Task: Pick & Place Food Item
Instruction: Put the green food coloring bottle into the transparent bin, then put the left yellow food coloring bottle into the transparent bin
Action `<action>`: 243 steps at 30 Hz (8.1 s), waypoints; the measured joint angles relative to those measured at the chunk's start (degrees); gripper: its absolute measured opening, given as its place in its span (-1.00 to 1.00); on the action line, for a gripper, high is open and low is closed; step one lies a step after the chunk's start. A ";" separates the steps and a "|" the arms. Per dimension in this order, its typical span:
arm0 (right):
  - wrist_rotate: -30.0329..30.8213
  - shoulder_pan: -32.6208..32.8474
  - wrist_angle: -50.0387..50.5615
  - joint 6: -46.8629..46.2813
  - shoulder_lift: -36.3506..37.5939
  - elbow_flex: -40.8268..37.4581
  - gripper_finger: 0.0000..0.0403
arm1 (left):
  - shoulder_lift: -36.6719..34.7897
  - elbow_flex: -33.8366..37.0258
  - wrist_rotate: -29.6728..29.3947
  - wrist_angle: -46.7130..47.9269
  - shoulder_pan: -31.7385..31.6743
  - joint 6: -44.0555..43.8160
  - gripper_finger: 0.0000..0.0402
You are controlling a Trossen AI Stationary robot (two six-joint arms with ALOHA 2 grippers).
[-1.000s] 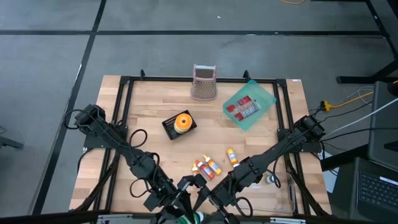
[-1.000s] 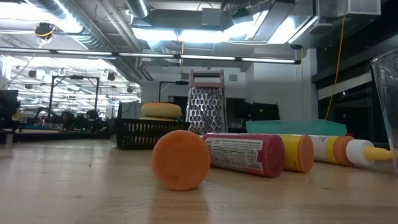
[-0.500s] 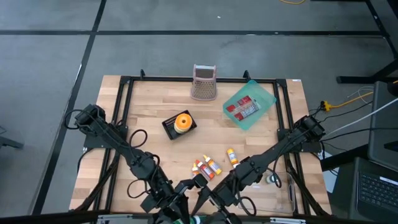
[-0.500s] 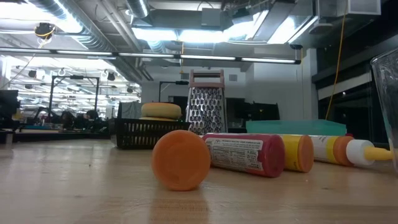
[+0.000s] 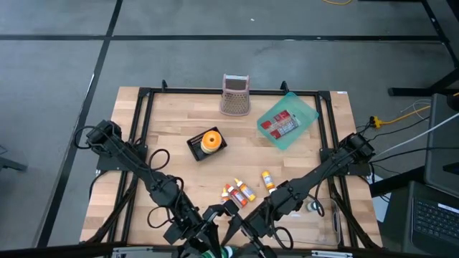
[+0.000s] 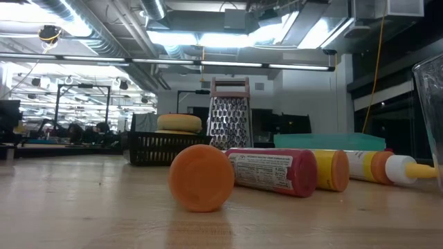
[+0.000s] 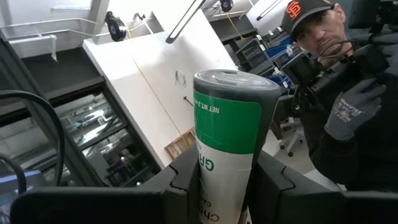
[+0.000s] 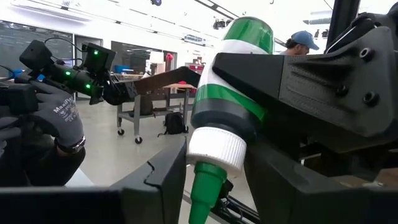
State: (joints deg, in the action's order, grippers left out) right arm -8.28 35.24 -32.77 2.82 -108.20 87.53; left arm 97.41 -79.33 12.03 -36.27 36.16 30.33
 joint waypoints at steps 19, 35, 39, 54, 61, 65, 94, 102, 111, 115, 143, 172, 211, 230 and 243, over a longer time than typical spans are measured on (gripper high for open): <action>-0.10 0.00 -0.57 0.79 0.00 -0.02 -0.28 | -0.06 -0.02 0.26 -0.02 0.00 0.46 -0.59; -2.40 -0.13 -1.19 1.66 0.00 -0.09 -0.40 | -0.11 -0.13 -2.37 1.39 0.39 -2.33 -0.28; -3.33 0.04 -1.74 1.71 0.24 -0.09 -0.41 | -0.71 -0.02 -5.05 3.29 1.39 -2.03 0.06; 17.79 0.48 28.82 -3.36 6.85 -0.02 -0.42 | -5.38 0.24 -53.00 20.20 17.03 -10.51 0.22; 24.26 1.29 54.17 -18.74 12.74 -0.01 -0.42 | -2.98 3.80 -63.69 19.35 21.33 -15.74 0.14; 23.89 0.93 68.67 -29.84 15.98 0.02 -0.42 | -0.72 5.93 -68.05 17.10 21.22 -19.57 0.12; -13.27 0.29 121.89 -65.44 18.40 0.02 -0.42 | 2.80 7.72 -66.24 13.33 17.79 -22.47 0.11; -17.25 -3.50 122.58 -63.93 18.32 -1.77 -0.42 | 2.80 7.72 -65.47 13.49 17.79 -24.08 0.11; -22.83 -8.65 120.65 -56.50 18.50 -12.82 -0.42 | 2.80 7.72 -64.82 13.82 17.79 -25.01 0.11; -20.61 -10.85 116.75 -54.01 18.00 -15.30 -0.42 | 2.78 7.72 -64.83 14.24 17.79 -25.09 0.11; -21.79 -6.25 111.68 -60.41 18.27 -13.90 -0.44 | 2.75 7.72 -64.41 15.50 17.79 -27.19 0.11; -23.99 -6.71 104.62 -59.89 18.27 -19.57 -0.44 | 2.75 7.72 -63.09 15.13 17.79 -27.65 0.11; -24.10 -7.43 98.11 -59.36 18.27 -26.29 -0.44 | 2.75 7.72 -61.57 15.13 17.79 -28.09 0.11; -25.55 -7.93 97.90 -55.45 14.47 -26.32 -0.44 | 2.75 7.72 -61.65 15.23 17.79 -28.09 0.11; -24.66 -7.76 98.44 -56.41 14.47 -24.80 0.36 | 2.75 7.72 -61.59 15.28 17.79 -28.09 0.11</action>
State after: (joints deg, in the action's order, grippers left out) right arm -32.94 27.49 65.67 -53.58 -93.73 62.72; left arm 100.16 -71.61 -49.57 -20.99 53.95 2.24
